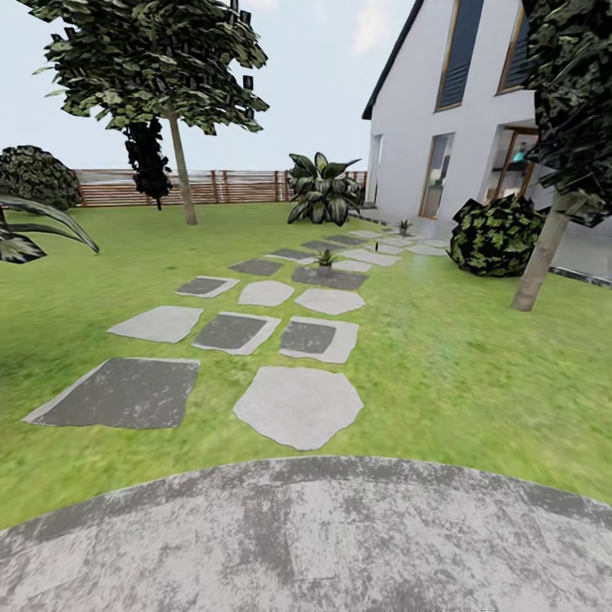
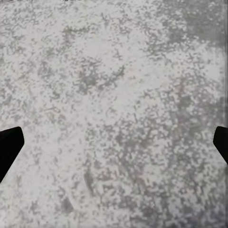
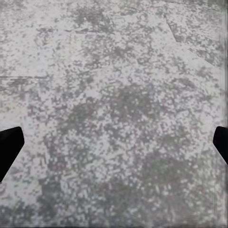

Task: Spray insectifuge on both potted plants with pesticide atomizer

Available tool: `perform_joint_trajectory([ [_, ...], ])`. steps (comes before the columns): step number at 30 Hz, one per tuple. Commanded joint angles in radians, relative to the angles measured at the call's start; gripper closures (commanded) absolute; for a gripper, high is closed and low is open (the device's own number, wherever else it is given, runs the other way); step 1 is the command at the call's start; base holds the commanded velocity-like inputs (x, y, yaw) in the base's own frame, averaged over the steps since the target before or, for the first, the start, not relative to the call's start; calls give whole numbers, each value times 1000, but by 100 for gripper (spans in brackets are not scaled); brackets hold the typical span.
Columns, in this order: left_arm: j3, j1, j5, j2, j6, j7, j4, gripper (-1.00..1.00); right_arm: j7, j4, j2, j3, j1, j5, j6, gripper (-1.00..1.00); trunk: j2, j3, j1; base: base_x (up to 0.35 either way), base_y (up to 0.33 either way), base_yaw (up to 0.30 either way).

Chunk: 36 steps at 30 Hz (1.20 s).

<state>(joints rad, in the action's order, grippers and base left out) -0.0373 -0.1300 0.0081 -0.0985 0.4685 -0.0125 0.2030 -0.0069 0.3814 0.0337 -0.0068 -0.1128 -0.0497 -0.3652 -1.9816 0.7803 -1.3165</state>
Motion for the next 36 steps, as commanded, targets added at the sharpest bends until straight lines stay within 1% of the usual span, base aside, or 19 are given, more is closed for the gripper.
perform_joint_trajectory([
  [1, -3, 0, 1, 0, 3, 0, -1, -100, -1, -1, 0, -1, -1, -5, -3, -100, 0, 2, 0, 0, 0, -193],
  [36, -3, 0, -2, -3, 3, 0, -1, -100, -1, -1, 0, -1, -1, -5, -3, -100, 0, 56, 0, 0, 0, -131],
])
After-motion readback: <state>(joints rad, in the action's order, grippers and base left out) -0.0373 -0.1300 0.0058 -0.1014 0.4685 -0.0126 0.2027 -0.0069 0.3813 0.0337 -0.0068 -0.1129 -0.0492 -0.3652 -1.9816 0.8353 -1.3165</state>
